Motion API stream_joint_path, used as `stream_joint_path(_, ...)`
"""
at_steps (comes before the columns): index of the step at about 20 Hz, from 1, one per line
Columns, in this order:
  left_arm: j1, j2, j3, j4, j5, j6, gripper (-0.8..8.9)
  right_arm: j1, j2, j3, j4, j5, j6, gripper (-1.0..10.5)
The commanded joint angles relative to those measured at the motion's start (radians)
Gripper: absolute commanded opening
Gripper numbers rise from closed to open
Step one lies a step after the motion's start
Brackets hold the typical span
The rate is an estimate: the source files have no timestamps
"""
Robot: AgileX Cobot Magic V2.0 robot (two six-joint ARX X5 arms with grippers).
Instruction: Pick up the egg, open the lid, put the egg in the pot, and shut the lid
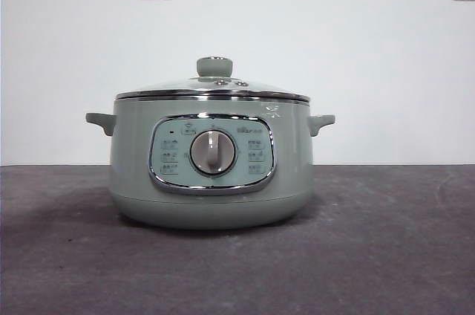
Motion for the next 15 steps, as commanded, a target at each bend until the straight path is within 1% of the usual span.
stream_joint_path(1, 0.109, -0.060, -0.001, 0.106, 0.031, 0.063, -0.04, 0.002, -0.002, -0.004, -0.016, 0.003, 0.006, 0.0)
stream_joint_path(2, 0.158, -0.087, -0.007, 0.143, 0.046, 0.066, -0.04, 0.002, -0.002, -0.004, -0.016, 0.003, 0.005, 0.0)
stream_joint_path(4, 0.247, -0.161, -0.056, 0.229, 0.046, 0.085, -0.04, 0.002, -0.002, -0.004, -0.017, 0.003, 0.006, 0.0)
stream_joint_path(6, 0.322, -0.258, -0.158, 0.336, 0.043, 0.102, -0.04, 0.002, -0.002, -0.004, -0.016, 0.003, 0.006, 0.0)
stream_joint_path(8, 0.380, -0.366, -0.302, 0.449, 0.042, 0.102, -0.04, 0.002, -0.001, -0.004, -0.016, 0.003, 0.006, 0.0)
stream_joint_path(11, 0.430, -0.530, -0.558, 0.579, 0.043, 0.090, -0.04, 0.002, -0.002, -0.004, -0.016, 0.003, 0.006, 0.0)
stream_joint_path(15, 0.436, -0.694, -0.842, 0.647, 0.040, 0.055, -0.04, 0.002, -0.008, -0.004, -0.016, 0.003, 0.006, 0.0)
